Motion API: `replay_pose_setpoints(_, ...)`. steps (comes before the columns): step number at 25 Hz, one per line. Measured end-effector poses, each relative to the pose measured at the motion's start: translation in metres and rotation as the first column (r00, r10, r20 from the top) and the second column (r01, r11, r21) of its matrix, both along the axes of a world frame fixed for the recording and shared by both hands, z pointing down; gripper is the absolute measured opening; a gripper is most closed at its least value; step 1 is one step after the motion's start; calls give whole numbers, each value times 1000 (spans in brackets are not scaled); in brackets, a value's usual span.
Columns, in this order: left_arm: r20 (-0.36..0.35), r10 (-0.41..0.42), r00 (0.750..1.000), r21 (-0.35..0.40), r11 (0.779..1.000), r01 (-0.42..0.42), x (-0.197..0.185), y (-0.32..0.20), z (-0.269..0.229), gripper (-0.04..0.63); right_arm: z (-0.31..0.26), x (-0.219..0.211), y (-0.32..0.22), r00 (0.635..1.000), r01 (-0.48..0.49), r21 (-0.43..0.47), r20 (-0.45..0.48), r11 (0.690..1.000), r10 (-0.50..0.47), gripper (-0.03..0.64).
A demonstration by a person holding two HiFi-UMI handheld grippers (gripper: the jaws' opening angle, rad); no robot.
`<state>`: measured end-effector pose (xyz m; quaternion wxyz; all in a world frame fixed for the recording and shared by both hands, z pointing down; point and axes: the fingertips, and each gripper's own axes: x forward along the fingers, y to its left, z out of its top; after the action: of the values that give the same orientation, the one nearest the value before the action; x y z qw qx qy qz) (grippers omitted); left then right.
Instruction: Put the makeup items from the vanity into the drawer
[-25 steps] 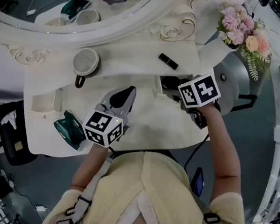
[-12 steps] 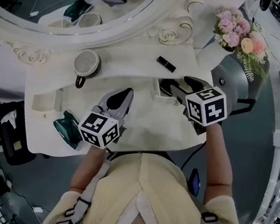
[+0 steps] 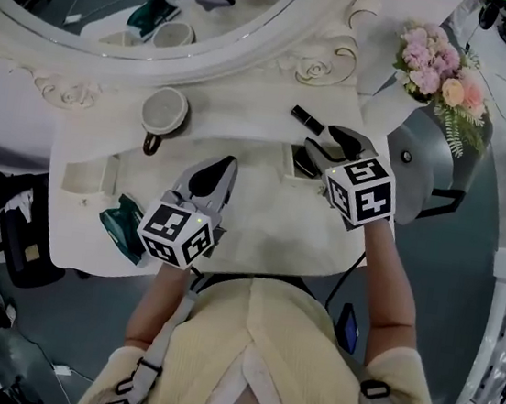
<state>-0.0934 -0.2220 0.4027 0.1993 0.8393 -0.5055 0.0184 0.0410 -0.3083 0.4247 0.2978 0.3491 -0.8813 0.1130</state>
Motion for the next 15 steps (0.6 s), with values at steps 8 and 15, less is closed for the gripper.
replay_pose_setpoints(8,12,-26,1000,7,1000,25,-7,2,-1,-5,11,-11,-19,999,12,-7,-39,1000,-12,204)
replay_pose_setpoints(15,12,-41,999,4,999,41,-11,3,0,-5,26,-15,-30,997,8,-38,-76,999,-11,181)
